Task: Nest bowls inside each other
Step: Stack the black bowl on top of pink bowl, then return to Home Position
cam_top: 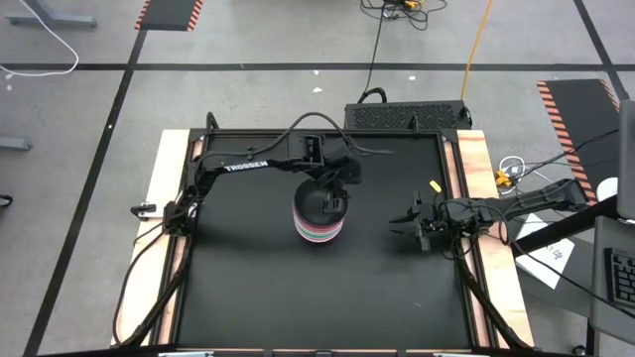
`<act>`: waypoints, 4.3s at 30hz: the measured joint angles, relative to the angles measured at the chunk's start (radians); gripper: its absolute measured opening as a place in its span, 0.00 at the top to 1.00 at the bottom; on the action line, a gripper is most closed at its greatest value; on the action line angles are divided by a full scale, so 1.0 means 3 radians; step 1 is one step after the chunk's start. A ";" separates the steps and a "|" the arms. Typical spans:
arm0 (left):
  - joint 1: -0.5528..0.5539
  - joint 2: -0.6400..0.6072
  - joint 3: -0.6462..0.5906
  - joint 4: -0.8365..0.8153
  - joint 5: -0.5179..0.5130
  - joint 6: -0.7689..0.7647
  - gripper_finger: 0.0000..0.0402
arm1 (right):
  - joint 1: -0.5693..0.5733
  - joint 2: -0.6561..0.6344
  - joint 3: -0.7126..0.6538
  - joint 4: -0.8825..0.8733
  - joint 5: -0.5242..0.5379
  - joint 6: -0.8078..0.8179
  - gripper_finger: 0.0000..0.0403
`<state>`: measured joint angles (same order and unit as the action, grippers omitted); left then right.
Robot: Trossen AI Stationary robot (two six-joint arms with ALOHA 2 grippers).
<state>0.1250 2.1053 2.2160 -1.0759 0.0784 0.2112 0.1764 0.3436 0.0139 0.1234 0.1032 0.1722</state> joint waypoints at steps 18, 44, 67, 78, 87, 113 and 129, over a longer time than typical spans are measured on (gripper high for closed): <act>0.0082 -0.0385 0.0036 -0.0430 -0.0242 -0.0022 0.46 | 0.0001 0.0024 0.0000 -0.0014 -0.0001 0.0003 0.72; -0.0007 -0.1907 -0.2371 0.1001 -0.0439 -0.0392 0.46 | 0.0001 0.0065 0.0001 0.0091 -0.0001 -0.0003 0.72; -0.0078 -0.2261 -0.2820 0.1502 -0.0613 -0.0245 0.46 | 0.0001 0.0070 0.0001 0.0276 -0.0001 0.0001 0.72; -0.0358 -0.2738 -0.2749 0.1028 -0.1218 -0.0474 0.46 | 0.0000 0.0138 0.0000 0.0273 0.0000 -0.0001 0.72; -0.0474 -0.3258 -0.4002 0.1379 -0.1296 -0.1337 0.46 | 0.0000 0.0172 0.0001 0.0337 0.0000 0.0018 0.72; -0.1233 -0.4235 -0.5245 0.2894 -0.0530 -0.0677 0.94 | 0.0093 0.0203 0.0174 0.0521 -0.0178 -0.0494 0.97; -0.0820 -0.4466 -0.6350 0.4528 -0.0526 -0.0056 0.99 | -0.0335 0.0205 0.0018 0.0954 -0.0443 -0.0409 1.00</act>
<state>-0.1208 0.7656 0.3111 0.2826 -0.0793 0.1944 0.0758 0.4052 0.0193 0.4096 -0.0296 0.0495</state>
